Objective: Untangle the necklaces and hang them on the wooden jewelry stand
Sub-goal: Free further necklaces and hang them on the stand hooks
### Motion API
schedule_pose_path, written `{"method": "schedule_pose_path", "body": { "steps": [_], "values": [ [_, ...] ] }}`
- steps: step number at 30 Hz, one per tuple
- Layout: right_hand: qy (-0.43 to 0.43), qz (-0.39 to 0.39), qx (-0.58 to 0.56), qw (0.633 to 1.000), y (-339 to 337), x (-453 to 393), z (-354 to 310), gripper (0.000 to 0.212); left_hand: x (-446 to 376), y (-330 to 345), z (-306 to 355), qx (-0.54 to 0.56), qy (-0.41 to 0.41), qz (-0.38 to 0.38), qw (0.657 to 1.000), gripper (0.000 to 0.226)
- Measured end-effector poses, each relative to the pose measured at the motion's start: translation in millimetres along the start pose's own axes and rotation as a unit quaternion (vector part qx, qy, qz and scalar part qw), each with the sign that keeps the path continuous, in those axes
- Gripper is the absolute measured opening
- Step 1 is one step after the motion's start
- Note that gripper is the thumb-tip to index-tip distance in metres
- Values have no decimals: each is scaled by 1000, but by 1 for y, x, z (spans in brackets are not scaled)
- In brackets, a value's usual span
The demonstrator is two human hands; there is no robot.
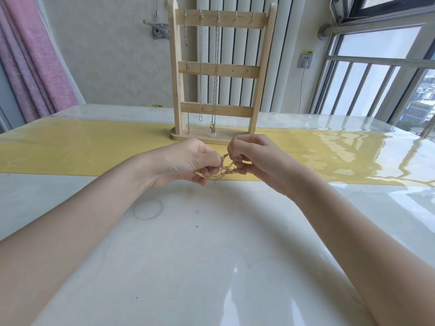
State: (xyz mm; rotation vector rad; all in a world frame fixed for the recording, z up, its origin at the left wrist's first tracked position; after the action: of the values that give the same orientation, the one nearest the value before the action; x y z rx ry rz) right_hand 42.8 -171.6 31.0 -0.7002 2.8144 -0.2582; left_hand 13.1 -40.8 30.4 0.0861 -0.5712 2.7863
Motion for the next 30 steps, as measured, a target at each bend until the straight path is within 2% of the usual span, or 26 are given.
{"method": "schedule_pose_path", "body": {
  "steps": [3,5,8,13,16,19,23,26,30],
  "values": [
    [11,-1,-44,999,-2,0,1,27,-2,-2,1,41,24,39,998,20],
    [31,-7,-122,992,-4,0,1,19,-3,-5,1,143,27,54,988,19],
    [61,-5,-212,975,-6,0,5,12,-4,-13,-1,317,26,65,946,16],
    [68,-31,-208,975,1,-1,10,15,-6,-14,1,385,39,46,921,16],
    [60,-49,-155,985,5,0,11,21,-7,-14,2,373,51,55,925,22],
    [55,-27,-130,990,5,-1,13,21,-7,-13,0,342,60,85,934,21],
    [53,34,-210,976,-5,-3,13,11,-10,-15,-5,321,65,131,936,16],
    [47,35,-282,957,-9,-4,11,10,-10,-15,-5,305,67,134,940,16],
    [44,57,-283,956,-14,-3,10,16,-10,-8,-5,167,83,138,973,16]
  ]
}}
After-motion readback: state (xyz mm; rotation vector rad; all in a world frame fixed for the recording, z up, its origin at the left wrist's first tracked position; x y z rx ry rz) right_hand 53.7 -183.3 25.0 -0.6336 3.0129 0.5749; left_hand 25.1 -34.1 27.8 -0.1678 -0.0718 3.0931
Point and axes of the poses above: each hand's wrist, its own x-axis away from the middle knuckle, its own y-axis out of the palm, z = x × y, the point moved 4 cm from there along -x, towards the middle knuckle, and after that the axes turned 2 degrees about -y, right-handed, at the moved point
